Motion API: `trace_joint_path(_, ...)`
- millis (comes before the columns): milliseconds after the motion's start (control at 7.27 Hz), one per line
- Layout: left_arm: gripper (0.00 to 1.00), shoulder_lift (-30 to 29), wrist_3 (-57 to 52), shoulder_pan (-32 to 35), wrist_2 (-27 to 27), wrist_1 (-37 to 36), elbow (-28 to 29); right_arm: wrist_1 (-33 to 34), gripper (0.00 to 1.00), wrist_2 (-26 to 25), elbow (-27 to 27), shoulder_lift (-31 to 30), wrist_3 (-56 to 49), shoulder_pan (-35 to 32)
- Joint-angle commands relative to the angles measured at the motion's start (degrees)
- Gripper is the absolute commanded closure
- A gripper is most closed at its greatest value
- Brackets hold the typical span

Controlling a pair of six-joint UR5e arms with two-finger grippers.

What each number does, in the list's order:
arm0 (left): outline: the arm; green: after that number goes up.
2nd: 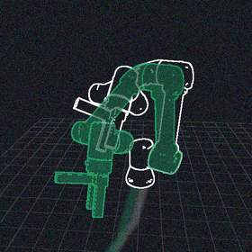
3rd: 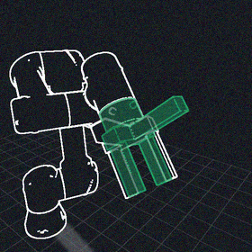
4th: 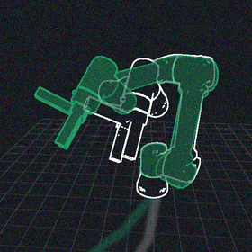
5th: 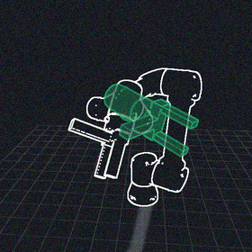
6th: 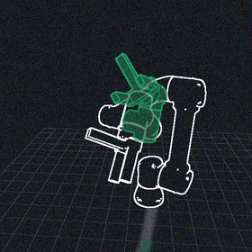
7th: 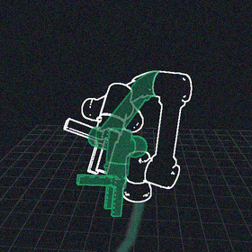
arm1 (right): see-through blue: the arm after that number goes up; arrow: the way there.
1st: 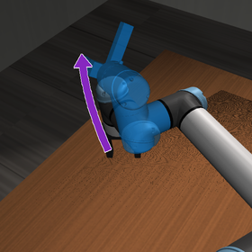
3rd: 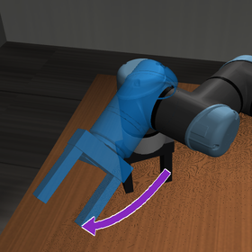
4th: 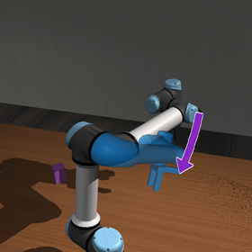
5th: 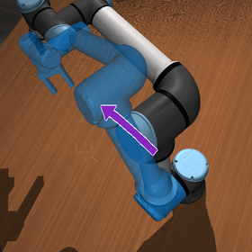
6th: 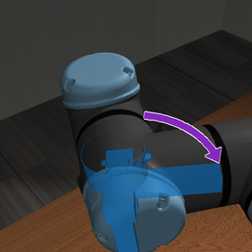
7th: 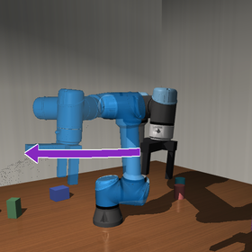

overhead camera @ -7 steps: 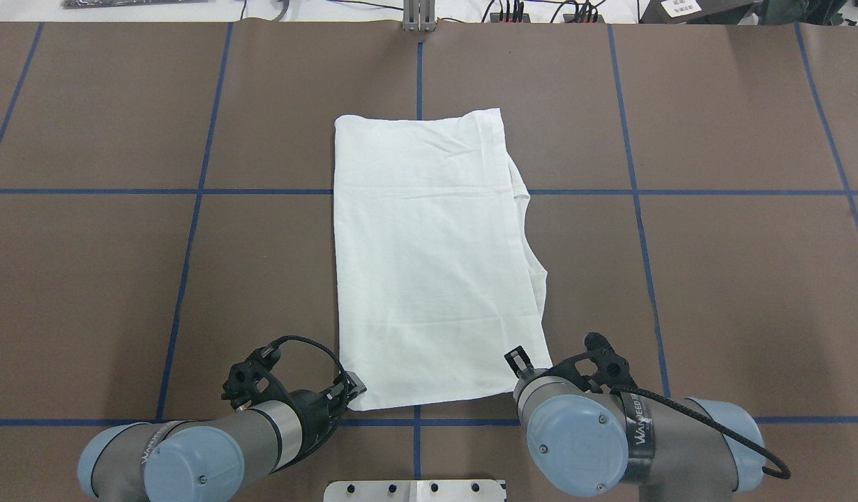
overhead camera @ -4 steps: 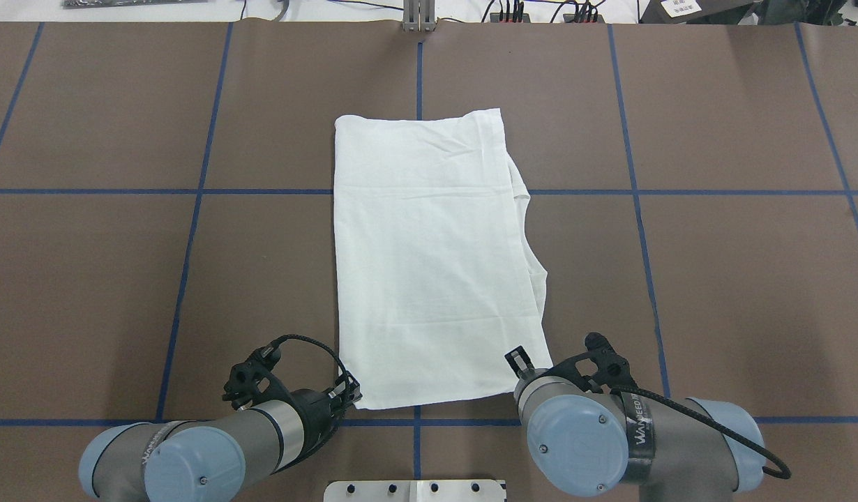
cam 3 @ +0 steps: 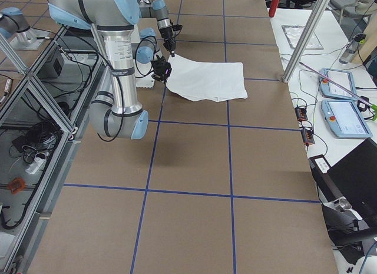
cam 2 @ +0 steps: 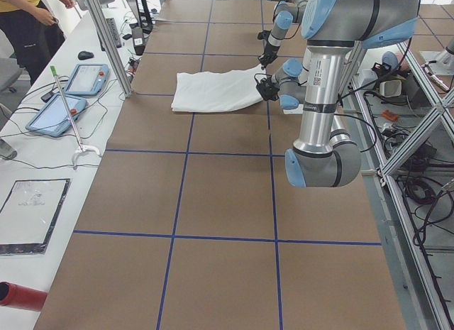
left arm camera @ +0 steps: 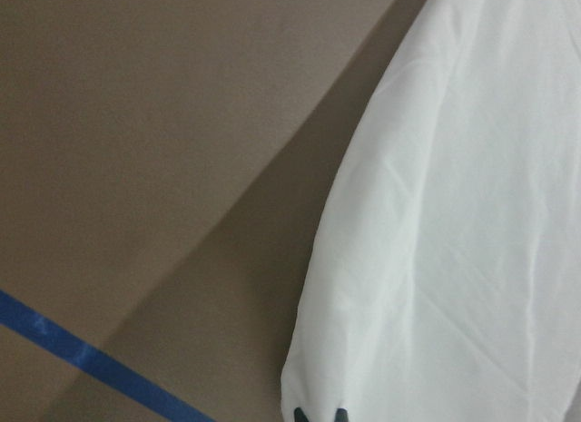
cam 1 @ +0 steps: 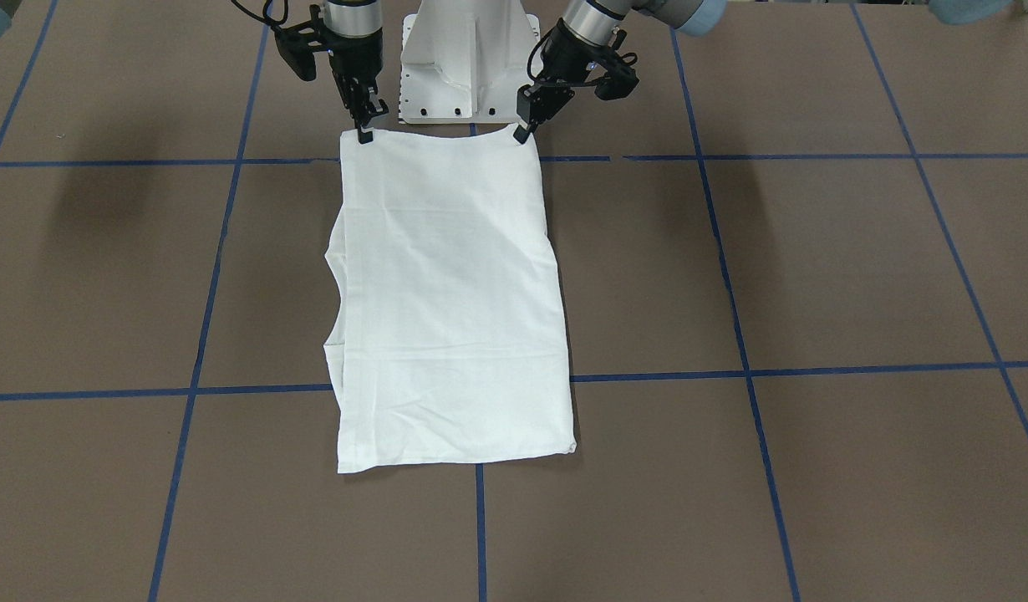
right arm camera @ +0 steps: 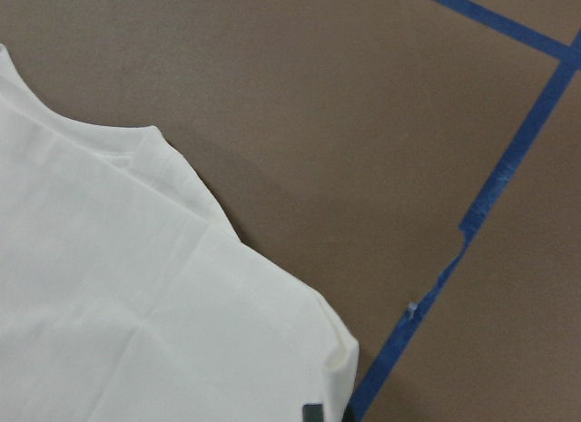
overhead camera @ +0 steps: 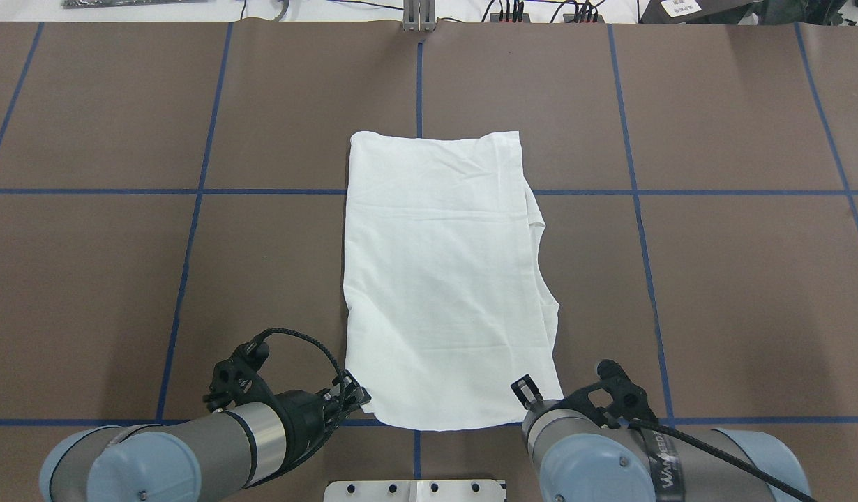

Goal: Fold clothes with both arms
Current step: 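Grasp the near end with both grippers and fold it toward the far end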

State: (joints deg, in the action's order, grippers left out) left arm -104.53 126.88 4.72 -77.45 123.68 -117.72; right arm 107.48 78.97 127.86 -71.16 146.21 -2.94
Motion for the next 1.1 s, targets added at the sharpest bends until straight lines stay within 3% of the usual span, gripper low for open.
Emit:
trace_joint_path(0,1.0,-1.4,0.0,-0.1,-3.5,-6.2,-7.8,11.1,1.0,0.4,9.8,1.5,0.3,-2.7)
trace_joint_path(138,1.0,-5.2,-1.4,4.0,-4.8,-11.6,-7.8,12.1,1.0,0.7,9.3,2.9,-1.4,-6.2)
trace_joint_path(275,1.0,-8.6,-7.4,9.3,-7.6,-12.5,-6.5,12.0,1.0,0.6,8.7,3.7,-6.8,-7.9)
trace_joint_path(413,1.0,-9.3,-10.0,14.6,-12.1,-12.6,-4.6,11.4,1.0,1.7,6.5,5.9,-10.9,-12.3)
trace_joint_path(550,1.0,-11.5,-13.5,18.1,-14.0,-11.7,-0.1,11.0,1.0,4.6,0.9,9.8,-15.6,-16.2)
trace_joint_path(688,1.0,-13.8,-14.9,20.2,-14.0,-11.4,5.2,8.6,1.0,7.4,-3.7,12.2,-19.1,-20.0)
trace_joint_path(963,1.0,-15.9,-15.3,23.6,-14.4,-7.5,11.3,-3.4,1.0,14.3,-12.2,12.4,-25.9,-27.5)
